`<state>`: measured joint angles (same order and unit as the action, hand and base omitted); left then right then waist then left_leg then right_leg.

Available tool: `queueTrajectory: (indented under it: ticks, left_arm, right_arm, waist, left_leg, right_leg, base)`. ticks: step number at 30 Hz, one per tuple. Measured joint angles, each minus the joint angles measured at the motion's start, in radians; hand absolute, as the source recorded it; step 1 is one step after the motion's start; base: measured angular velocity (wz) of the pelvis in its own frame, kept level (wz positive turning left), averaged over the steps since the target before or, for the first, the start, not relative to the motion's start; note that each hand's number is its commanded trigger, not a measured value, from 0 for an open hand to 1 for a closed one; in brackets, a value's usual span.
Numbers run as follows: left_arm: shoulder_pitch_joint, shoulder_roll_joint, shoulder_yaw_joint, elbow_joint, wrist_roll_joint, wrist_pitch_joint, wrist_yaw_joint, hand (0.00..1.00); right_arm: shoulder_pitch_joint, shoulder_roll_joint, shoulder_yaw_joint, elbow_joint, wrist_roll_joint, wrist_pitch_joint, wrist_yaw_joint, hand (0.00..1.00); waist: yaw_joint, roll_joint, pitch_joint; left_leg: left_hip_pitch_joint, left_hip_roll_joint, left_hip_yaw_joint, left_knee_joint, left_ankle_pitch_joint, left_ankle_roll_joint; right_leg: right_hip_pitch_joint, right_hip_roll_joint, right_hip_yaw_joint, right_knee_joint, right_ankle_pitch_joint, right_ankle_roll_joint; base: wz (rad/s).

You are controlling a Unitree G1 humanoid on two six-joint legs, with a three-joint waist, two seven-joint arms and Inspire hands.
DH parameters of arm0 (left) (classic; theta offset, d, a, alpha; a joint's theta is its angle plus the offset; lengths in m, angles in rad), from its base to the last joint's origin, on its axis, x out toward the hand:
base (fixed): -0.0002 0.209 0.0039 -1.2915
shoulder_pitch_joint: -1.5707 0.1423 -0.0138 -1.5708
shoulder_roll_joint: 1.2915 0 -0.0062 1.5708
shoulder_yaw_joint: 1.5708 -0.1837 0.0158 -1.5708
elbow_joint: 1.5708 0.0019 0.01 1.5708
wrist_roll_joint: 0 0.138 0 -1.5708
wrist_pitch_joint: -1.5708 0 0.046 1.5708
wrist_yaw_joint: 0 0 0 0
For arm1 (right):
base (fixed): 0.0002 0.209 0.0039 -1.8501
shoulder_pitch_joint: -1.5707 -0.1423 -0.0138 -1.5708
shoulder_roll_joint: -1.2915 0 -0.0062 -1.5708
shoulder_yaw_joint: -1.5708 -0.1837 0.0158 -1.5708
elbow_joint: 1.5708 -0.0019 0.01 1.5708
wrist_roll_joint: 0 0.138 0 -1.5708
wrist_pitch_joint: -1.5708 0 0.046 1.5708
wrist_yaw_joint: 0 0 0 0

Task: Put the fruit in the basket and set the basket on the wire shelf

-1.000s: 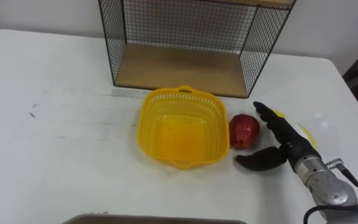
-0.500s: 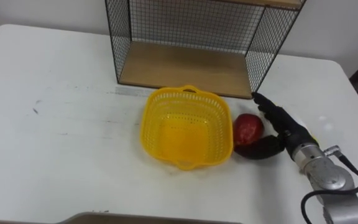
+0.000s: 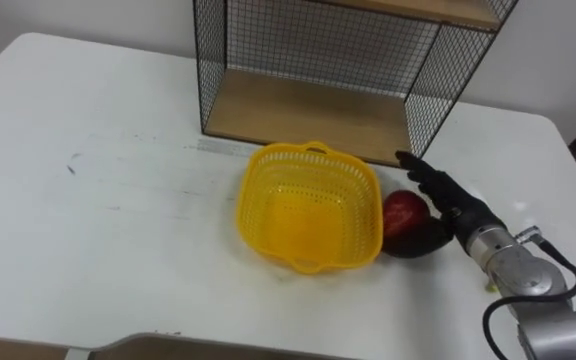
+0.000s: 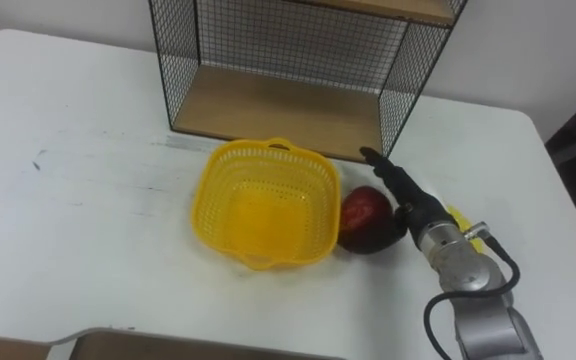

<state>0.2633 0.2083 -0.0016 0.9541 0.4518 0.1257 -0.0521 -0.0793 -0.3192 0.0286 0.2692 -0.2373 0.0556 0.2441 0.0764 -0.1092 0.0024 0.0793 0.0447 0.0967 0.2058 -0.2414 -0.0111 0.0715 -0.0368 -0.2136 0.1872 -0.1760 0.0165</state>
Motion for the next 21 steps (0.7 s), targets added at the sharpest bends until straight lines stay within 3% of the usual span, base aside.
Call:
queueTrajectory:
  ticks: [12,17,18,19,21]
  left_arm:
    - [-0.003,0.005,0.000,0.001,-0.007,0.000,0.001,0.00]
    - [-0.003,0.004,0.001,0.001,-0.006,0.000,-0.001,0.00]
    - [-0.003,0.004,0.001,0.003,-0.006,0.000,-0.001,0.00]
    - [-0.003,0.004,0.001,0.005,-0.006,0.000,-0.001,0.00]
    - [-0.003,0.003,0.003,0.008,-0.006,0.000,-0.001,0.00]
  right_arm:
    - [-0.008,-0.004,0.000,0.046,-0.001,0.010,0.031,0.00]
    - [-0.008,-0.004,-0.004,0.054,-0.006,0.002,0.034,0.00]
    - [-0.008,-0.004,-0.006,0.060,-0.006,-0.002,0.034,0.66]
    - [-0.008,-0.004,-0.007,0.062,-0.006,-0.003,0.034,1.00]
    - [-0.008,-0.004,-0.009,0.069,-0.006,-0.012,0.033,1.00]
  waist:
    - [0.002,-0.004,0.0065]
    - [0.001,0.008,0.0027]
    - [0.001,0.012,0.0007]
    - [0.001,0.014,0.0000]
    - [0.001,0.018,0.0005]
  left_leg:
    - [-0.005,0.000,-0.007,0.001,0.000,0.000]
    - [-0.005,0.000,-0.002,0.001,0.000,0.000]
    - [-0.004,0.000,-0.002,0.001,0.000,0.000]
    - [-0.004,0.000,-0.002,0.001,0.000,0.000]
    - [-0.001,0.000,-0.002,0.002,0.000,0.000]
  right_leg:
    - [-0.001,0.000,-0.004,-0.001,0.000,0.000]
    - [0.000,0.001,-0.003,-0.001,0.000,0.000]
    - [0.000,0.001,-0.003,-0.001,0.000,0.000]
    - [0.001,0.001,-0.003,-0.001,0.000,0.000]
    - [0.003,0.001,-0.003,-0.001,0.000,0.000]
  base:
    - [0.00]
    - [0.00]
    - [0.00]
    - [0.00]
    - [0.00]
